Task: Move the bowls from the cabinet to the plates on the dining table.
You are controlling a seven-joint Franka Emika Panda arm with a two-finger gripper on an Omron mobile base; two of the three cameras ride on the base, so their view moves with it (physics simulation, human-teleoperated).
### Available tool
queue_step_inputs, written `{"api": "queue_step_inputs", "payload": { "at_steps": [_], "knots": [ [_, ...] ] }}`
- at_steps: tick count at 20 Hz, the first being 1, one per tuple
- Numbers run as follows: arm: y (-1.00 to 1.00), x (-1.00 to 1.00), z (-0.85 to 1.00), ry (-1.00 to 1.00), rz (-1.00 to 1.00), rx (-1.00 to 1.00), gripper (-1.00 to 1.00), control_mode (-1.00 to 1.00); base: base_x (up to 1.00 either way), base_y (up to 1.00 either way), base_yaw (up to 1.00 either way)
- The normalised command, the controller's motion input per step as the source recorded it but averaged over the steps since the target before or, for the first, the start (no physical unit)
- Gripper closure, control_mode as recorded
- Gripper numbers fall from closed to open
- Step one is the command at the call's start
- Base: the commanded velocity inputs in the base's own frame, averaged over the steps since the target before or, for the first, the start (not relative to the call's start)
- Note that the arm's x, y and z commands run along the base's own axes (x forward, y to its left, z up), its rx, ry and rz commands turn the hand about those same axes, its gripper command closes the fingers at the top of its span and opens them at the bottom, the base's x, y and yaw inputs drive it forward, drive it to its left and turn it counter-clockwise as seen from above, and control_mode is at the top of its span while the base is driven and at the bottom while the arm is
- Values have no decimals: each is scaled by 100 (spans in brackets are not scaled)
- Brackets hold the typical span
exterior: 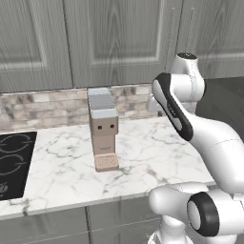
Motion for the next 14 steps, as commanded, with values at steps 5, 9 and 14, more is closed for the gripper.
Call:
{"api": "queue_step_inputs", "payload": {
  "at_steps": [5, 9, 14],
  "knots": [
    [0, -2, 0, 0, 0, 0, -100, -100, 0, 0, 0],
    [0, -13, 0, -2, 0, 0, -100, -100, 0, 0, 0],
    [-1, -26, 1, -5, 2, 1, -100, -100, 0, 0, 0]
  ]
}}
